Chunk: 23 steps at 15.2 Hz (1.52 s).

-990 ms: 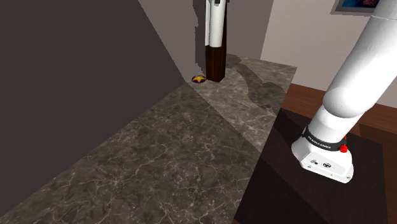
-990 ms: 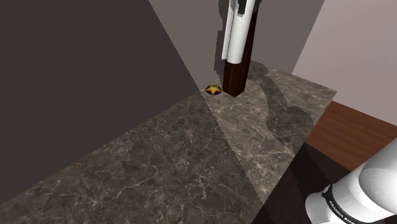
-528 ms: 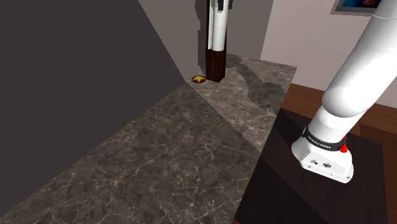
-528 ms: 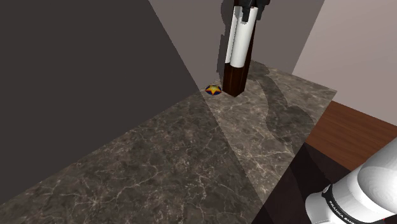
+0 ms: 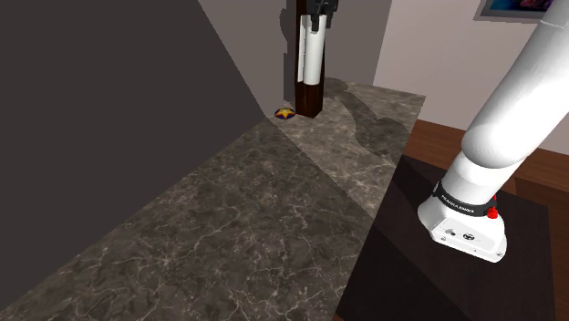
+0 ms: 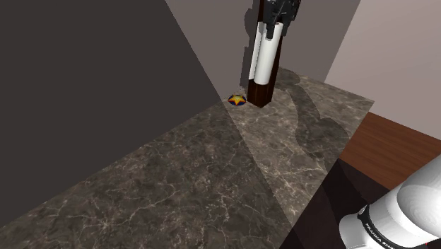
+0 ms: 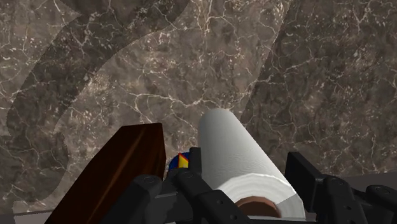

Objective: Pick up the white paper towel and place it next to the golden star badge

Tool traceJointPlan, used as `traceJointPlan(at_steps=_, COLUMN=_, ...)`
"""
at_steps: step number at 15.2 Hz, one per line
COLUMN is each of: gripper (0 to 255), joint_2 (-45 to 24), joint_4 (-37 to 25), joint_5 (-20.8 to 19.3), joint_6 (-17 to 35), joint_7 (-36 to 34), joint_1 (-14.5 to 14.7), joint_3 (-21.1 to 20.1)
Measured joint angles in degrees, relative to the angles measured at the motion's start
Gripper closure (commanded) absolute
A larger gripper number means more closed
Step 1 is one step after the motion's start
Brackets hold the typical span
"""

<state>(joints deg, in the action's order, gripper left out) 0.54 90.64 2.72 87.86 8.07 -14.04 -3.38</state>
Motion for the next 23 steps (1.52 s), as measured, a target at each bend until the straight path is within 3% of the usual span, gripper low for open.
traceJointPlan(at_steps=23, gripper=255, joint_2=1.5, joint_4=19.6, joint_5=0.2, joint_6=18.0, joint_7=0.8, joint_1=0.1, joint_3=-0.1)
